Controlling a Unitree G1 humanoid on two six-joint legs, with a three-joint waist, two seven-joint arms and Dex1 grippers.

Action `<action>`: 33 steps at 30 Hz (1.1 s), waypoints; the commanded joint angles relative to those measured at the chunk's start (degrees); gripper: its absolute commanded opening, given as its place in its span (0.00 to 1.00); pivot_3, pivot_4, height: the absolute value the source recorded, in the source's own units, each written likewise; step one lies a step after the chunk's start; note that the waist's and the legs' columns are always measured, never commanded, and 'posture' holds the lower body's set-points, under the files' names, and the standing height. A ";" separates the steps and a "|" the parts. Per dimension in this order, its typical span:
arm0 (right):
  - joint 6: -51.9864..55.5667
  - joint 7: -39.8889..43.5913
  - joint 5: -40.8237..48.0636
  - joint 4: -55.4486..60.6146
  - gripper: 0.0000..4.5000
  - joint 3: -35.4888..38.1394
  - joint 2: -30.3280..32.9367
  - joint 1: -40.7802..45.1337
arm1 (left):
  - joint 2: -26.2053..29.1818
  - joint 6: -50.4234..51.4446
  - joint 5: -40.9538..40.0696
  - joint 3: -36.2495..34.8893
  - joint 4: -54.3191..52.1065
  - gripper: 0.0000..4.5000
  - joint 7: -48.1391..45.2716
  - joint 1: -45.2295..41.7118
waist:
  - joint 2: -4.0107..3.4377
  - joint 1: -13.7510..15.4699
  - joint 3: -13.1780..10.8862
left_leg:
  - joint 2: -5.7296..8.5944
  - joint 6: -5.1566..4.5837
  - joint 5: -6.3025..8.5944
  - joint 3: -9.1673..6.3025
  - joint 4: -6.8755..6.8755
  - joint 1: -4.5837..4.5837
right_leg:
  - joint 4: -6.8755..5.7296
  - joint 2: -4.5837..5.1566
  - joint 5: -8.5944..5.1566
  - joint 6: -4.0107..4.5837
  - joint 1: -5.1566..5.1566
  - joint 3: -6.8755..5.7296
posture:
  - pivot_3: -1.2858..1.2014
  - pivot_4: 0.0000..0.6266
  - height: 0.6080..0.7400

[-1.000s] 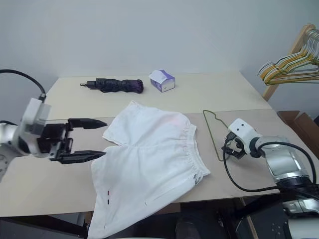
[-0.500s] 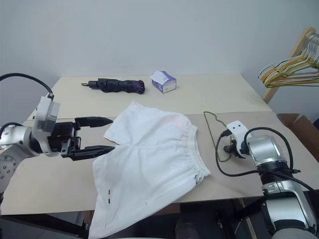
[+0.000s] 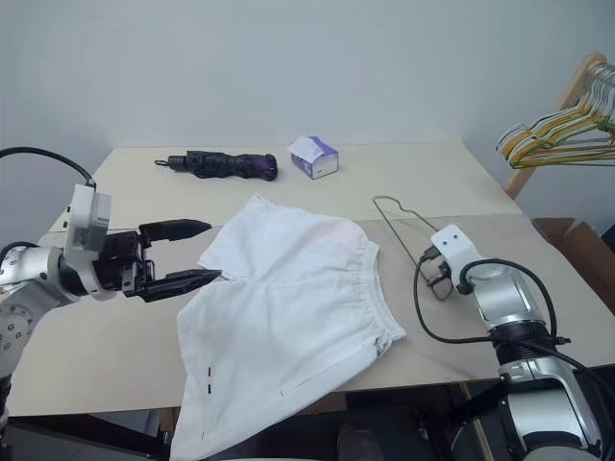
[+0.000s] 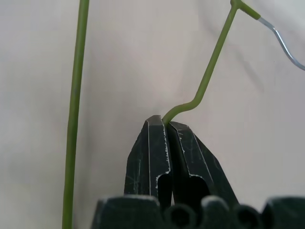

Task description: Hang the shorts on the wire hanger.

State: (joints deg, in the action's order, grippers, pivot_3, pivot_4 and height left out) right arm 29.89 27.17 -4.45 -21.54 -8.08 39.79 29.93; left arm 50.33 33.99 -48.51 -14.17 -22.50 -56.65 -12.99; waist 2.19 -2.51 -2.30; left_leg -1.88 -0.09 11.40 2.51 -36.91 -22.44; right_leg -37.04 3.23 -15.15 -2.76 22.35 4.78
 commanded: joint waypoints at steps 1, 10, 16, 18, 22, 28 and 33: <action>-19.87 -4.06 -4.67 5.88 0.01 0.91 2.68 0.44 | -1.51 0.58 0.76 -0.10 1.10 1.00 3.75 -3.83 | -0.06 0.03 -0.04 | 0.02 0.00 0.00 0.00 0.00 0.00 | 0.00 0.01 0.03 -0.06 0.00 0.00 | 0.54 0.00 1.00; -64.56 -11.16 -20.99 2.33 0.01 -5.79 8.88 2.10 | -5.27 2.92 2.17 2.51 6.14 1.00 6.93 -10.16 | -0.08 -0.21 -0.05 | 0.05 0.00 0.00 0.00 0.00 0.01 | 0.04 0.02 0.08 -0.19 -0.02 0.03 | 0.51 0.00 1.00; -77.10 -19.79 -31.32 -3.33 0.01 -7.85 9.45 7.05 | -5.59 2.17 5.99 6.56 12.05 1.00 3.30 -16.03 | -0.07 -1.15 -0.06 | 0.08 0.00 -0.01 0.00 -0.02 0.04 | 0.03 0.03 -0.09 0.17 -0.05 0.10 | 0.50 0.00 1.00; -78.64 -23.04 -33.73 -3.93 0.01 -7.88 8.56 8.40 | -5.97 1.82 7.54 8.40 14.39 1.00 1.73 -18.33 | -0.07 -1.48 -0.06 | 0.08 0.00 -0.01 0.00 -0.02 0.04 | 0.03 0.03 -0.08 0.17 -0.06 0.11 | 0.50 0.00 1.00; -79.90 -27.67 -37.09 -4.19 0.01 -7.65 7.30 10.19 | -6.91 1.59 10.73 11.80 19.01 1.00 -0.64 -21.91 | -0.07 -2.30 -0.05 | 0.09 -0.01 -0.01 -0.01 -0.02 0.06 | 0.02 0.01 0.13 0.36 -0.06 0.16 | 0.49 0.00 1.00; -79.69 -30.53 -39.69 -3.40 0.01 -7.21 7.12 11.82 | -4.84 4.31 16.11 19.44 24.54 1.00 -7.88 -25.16 | -0.07 -3.98 -0.05 | 0.10 -0.01 -0.01 -0.02 -0.01 0.03 | 0.04 0.01 0.33 0.18 -0.05 0.18 | 0.48 0.00 1.00; -79.51 -30.70 -39.87 -2.49 0.01 -7.13 7.26 12.19 | -4.47 4.02 20.15 23.53 25.64 1.00 -11.62 -25.86 | -0.07 -4.95 -0.06 | 0.10 -0.02 -0.01 -0.05 -0.01 0.03 | 0.03 0.01 0.34 0.18 -0.06 0.19 | 0.48 0.00 1.00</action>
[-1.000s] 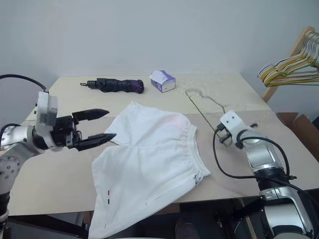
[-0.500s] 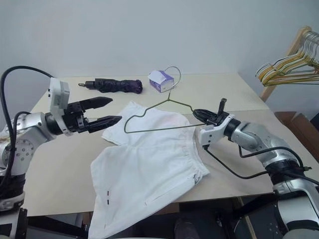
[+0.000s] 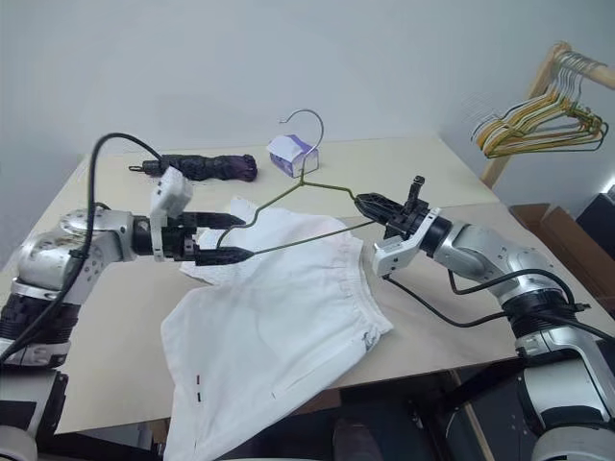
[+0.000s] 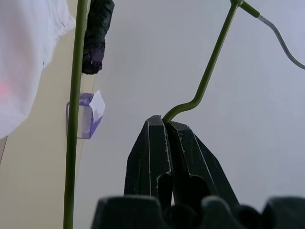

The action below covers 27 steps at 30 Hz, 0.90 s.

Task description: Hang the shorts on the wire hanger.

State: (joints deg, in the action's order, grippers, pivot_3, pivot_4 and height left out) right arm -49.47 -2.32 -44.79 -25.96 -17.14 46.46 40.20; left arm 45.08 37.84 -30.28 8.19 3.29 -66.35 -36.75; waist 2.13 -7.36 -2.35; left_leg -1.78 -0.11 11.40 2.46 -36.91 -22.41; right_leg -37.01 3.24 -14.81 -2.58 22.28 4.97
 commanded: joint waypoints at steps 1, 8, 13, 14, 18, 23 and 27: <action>-0.15 -1.14 0.50 2.08 0.00 1.95 0.55 2.01 | 0.64 -0.89 3.24 1.94 -0.25 0.96 -2.06 -1.81 | 0.00 -0.24 0.00 | 0.00 0.00 0.00 0.00 0.00 0.00 | 0.00 0.00 0.00 0.00 0.00 0.01 | 0.48 0.00 1.00; -0.12 -1.19 0.24 2.31 0.00 1.95 0.57 2.88 | -1.20 -3.20 6.79 2.15 0.91 0.51 -2.01 -1.89 | 0.00 -1.37 0.00 | 0.01 -0.01 0.00 -0.05 0.00 0.01 | -0.01 0.01 0.02 -0.03 0.00 0.03 | 0.48 0.00 1.00; -0.38 -1.39 -0.07 1.63 0.00 1.59 0.60 3.65 | -1.30 -3.31 7.36 1.43 0.64 0.14 -2.41 -1.33 | 0.00 -1.64 0.00 | 0.01 -0.01 0.00 -0.09 0.00 0.01 | -0.02 0.00 0.02 -0.07 0.00 0.05 | 0.48 0.00 1.00; -0.48 -1.46 -0.21 1.52 0.00 1.50 0.61 3.82 | -1.33 -3.23 7.46 1.31 0.54 0.07 -2.29 -1.21 | 0.00 -1.64 0.00 | 0.01 -0.01 0.00 -0.10 0.00 0.01 | -0.02 0.00 0.02 -0.07 0.00 0.06 | 0.48 0.00 1.00; -1.31 -0.96 -0.19 1.30 0.00 1.09 0.60 4.11 | -1.76 -2.74 7.48 0.33 0.47 0.00 -0.98 -1.09 | 0.00 -1.58 0.00 | 0.02 -0.01 0.00 -0.15 0.00 0.01 | -0.02 0.01 0.03 -0.08 0.00 0.07 | 0.48 0.00 1.00; -3.08 8.21 8.80 1.99 0.25 0.08 0.92 2.74 | -1.80 -3.05 7.84 -0.73 0.99 0.00 0.02 -1.06 | 0.00 -1.58 0.00 | 0.03 -0.01 0.00 -0.21 0.00 0.02 | -0.02 0.01 0.04 -0.10 -0.01 0.08 | 0.49 0.00 1.00; 3.75 29.39 31.54 10.20 0.57 -1.89 3.74 -2.68 | -0.28 -6.47 10.50 -0.39 0.72 0.00 0.06 0.11 | 0.01 -1.51 -0.01 | 0.03 -0.03 0.01 -0.31 0.00 0.04 | 0.00 0.01 0.05 -0.12 -0.09 0.09 | 0.49 0.00 1.00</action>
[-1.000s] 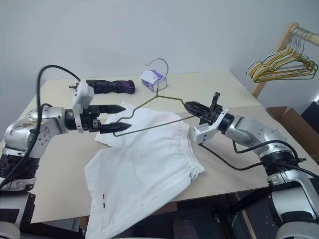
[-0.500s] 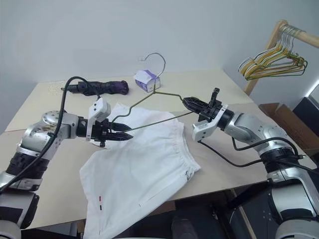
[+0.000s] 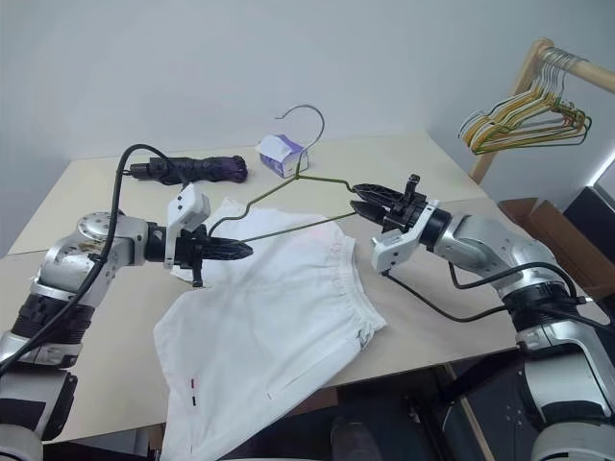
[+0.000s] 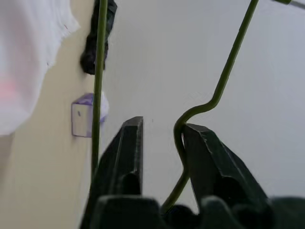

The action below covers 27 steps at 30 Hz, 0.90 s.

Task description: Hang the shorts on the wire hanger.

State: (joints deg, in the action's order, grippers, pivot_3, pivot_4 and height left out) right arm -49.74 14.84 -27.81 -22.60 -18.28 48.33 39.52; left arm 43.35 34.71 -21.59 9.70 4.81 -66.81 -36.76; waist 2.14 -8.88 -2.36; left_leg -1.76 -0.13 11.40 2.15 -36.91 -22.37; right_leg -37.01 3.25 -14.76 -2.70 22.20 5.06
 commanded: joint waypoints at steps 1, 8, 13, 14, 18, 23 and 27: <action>5.76 15.63 18.12 8.65 0.65 -0.63 2.41 -2.85 | 1.86 -3.96 2.42 -1.69 -0.88 0.00 0.26 0.31 | 0.00 0.04 0.00 | -0.01 -0.01 0.01 -0.06 0.00 0.00 | 0.00 0.00 0.00 0.00 -0.01 0.01 | 0.49 0.00 1.00; 32.68 42.56 43.00 18.84 0.99 2.33 7.96 -5.66 | 5.85 -16.41 6.54 -0.68 0.18 0.00 -6.38 2.55 | -0.01 0.15 -0.01 | -0.10 -0.02 0.01 -0.11 -0.01 0.10 | -0.01 0.02 0.07 -0.02 -0.09 0.04 | 0.49 0.00 1.00; 43.91 47.53 42.51 17.80 0.99 3.53 6.22 -1.46 | 5.98 -18.31 5.64 -0.98 -0.56 0.00 -10.44 2.85 | -0.04 0.27 -0.02 | -0.10 -0.04 -0.01 -0.06 -0.02 0.12 | -0.01 0.03 -0.06 -0.19 -0.03 0.03 | 0.49 0.00 1.00; 45.47 48.71 42.33 17.91 0.99 3.41 6.07 -1.00 | 5.83 -18.36 5.71 -1.00 -0.68 0.00 -10.52 2.95 | -0.04 0.34 -0.02 | -0.11 -0.04 -0.01 -0.05 -0.02 0.09 | -0.01 0.02 -0.05 -0.21 0.01 0.03 | 0.49 0.00 1.00; 49.16 52.69 38.16 17.65 0.99 0.99 5.51 0.46 | 5.12 -18.11 5.07 -1.11 -1.46 0.00 -11.26 3.05 | -0.04 0.93 -0.03 | -0.08 -0.04 -0.01 0.09 -0.01 -0.03 | -0.01 -0.02 -0.05 -0.19 0.12 -0.01 | 0.49 0.00 1.00; 53.59 55.15 35.16 17.69 0.90 -0.56 2.57 2.16 | 4.79 -18.22 5.30 -0.94 -1.77 0.00 -11.65 2.79 | -0.06 1.76 -0.03 | -0.08 -0.04 0.00 0.28 -0.02 -0.12 | -0.02 -0.04 -0.05 -0.19 0.23 -0.01 | 0.50 0.00 1.00; 55.66 55.74 33.81 18.83 0.63 -0.32 -0.04 3.51 | 4.44 -18.24 5.80 -0.54 -1.75 0.00 -11.93 2.52 | -0.06 2.13 -0.03 | -0.08 -0.04 -0.01 0.30 -0.02 -0.12 | -0.06 -0.06 -0.06 -0.22 0.24 -0.02 | 0.50 0.00 1.00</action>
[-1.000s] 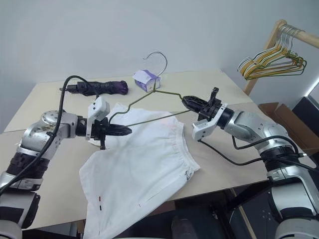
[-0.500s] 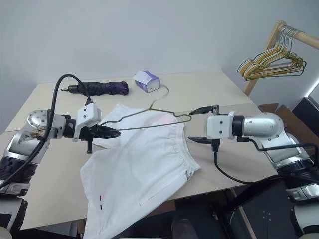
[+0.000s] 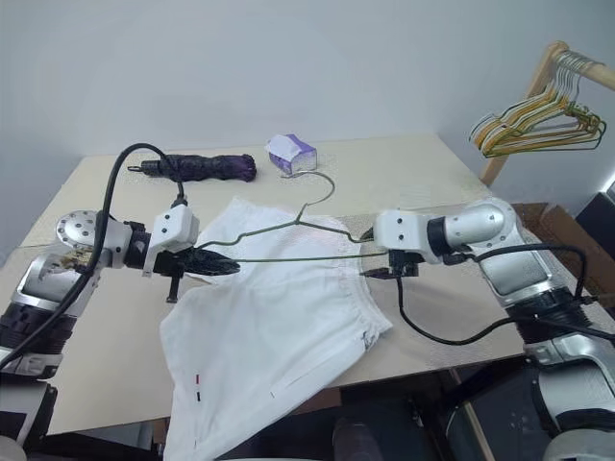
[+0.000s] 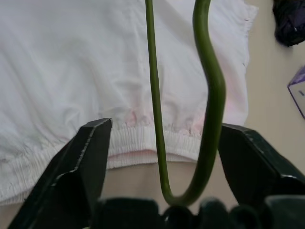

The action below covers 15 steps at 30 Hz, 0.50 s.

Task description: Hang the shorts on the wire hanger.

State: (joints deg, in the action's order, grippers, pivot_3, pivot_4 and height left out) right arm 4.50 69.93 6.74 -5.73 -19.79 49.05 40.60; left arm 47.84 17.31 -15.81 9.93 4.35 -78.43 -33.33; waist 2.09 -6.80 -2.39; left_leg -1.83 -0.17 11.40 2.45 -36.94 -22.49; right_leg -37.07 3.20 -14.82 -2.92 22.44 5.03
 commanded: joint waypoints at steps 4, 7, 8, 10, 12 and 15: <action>1.46 2.36 -2.07 2.48 0.31 1.04 -1.60 2.92 | -0.43 -1.22 0.58 -0.25 -1.31 0.00 -0.48 -1.11 | 0.00 0.33 0.00 | 0.01 0.00 0.00 0.00 -0.01 -0.02 | 0.01 0.00 0.00 -0.01 0.00 -0.01 | 0.50 0.00 1.00; 1.50 3.16 -2.66 3.16 0.08 1.13 -1.87 2.80 | -0.62 -1.88 1.16 -0.04 -1.15 0.00 -0.55 -1.03 | 0.00 0.64 0.00 | 0.02 0.00 0.00 0.01 -0.01 -0.03 | 0.01 0.00 0.00 0.00 0.02 -0.02 | 0.50 0.00 1.00; 1.52 3.42 -2.93 3.44 0.00 1.12 -1.91 2.65 | -0.67 -2.24 1.17 -0.05 -1.14 0.00 -0.80 -0.94 | 0.00 0.78 0.00 | 0.01 0.00 0.00 0.01 -0.01 -0.04 | 0.01 0.00 0.00 0.00 0.03 -0.03 | 0.50 0.00 1.00; 1.16 3.87 -3.37 3.61 0.00 1.24 -2.11 2.49 | -0.84 -2.23 0.86 -0.21 -1.02 0.00 -1.26 -1.06 | 0.00 0.89 0.00 | 0.01 0.00 0.00 0.02 -0.01 -0.04 | 0.01 0.00 0.00 0.00 0.04 -0.02 | 0.49 0.00 1.00; 1.08 4.05 -3.27 3.92 0.00 1.61 -2.24 1.98 | -0.97 -2.40 0.94 -0.37 -0.82 0.00 -1.25 -1.13 | 0.00 1.03 0.00 | 0.01 0.00 0.00 0.03 -0.01 -0.04 | 0.01 0.00 0.00 0.00 0.04 -0.03 | 0.49 0.00 1.00; 1.10 4.27 -2.87 4.70 0.00 2.25 -1.89 0.90 | -0.60 -3.65 -0.32 -1.22 -0.31 0.12 -3.42 -0.77 | 0.00 1.16 0.00 | 0.01 0.00 0.00 0.03 -0.01 -0.04 | 0.00 -0.01 0.00 0.00 0.04 -0.03 | 0.49 0.00 1.00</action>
State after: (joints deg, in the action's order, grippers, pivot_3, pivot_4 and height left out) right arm 5.66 73.84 3.08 -3.14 -19.63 47.17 41.36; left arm 47.14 15.22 -14.83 10.08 4.63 -80.27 -33.33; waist 2.08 -5.64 -2.39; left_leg -1.82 -0.17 11.40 2.48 -36.95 -22.53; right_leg -37.07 3.19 -14.82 -2.91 22.48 5.00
